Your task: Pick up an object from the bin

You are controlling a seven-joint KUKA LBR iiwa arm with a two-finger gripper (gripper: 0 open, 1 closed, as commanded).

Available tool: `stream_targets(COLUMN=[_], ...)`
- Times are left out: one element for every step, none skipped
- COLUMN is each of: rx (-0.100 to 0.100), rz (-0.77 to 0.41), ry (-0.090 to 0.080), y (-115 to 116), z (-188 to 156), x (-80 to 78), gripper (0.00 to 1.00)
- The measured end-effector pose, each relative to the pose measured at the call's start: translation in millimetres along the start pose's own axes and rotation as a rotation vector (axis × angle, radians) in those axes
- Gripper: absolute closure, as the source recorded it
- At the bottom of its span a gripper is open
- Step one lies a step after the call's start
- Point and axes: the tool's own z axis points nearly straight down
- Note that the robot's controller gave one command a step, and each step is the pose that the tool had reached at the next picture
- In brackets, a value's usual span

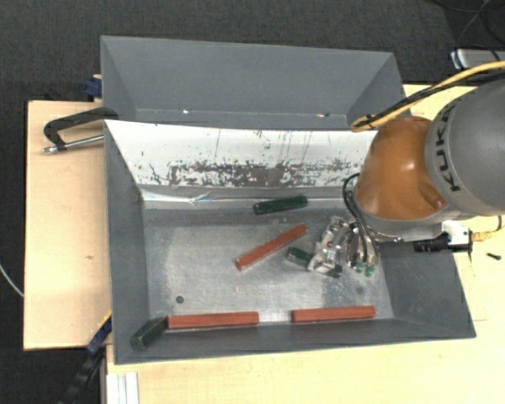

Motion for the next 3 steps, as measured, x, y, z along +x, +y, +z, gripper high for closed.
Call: stream_targets(rx=[0.001,-0.001,0.001], rz=[0.000,0.000,0.000], ry=[0.003,-0.004,0.002], y=[0,0,0], z=[-18,-30,-41], x=[0.7,-1.3,-0.2], gripper=[1.00,1.00,1.00])
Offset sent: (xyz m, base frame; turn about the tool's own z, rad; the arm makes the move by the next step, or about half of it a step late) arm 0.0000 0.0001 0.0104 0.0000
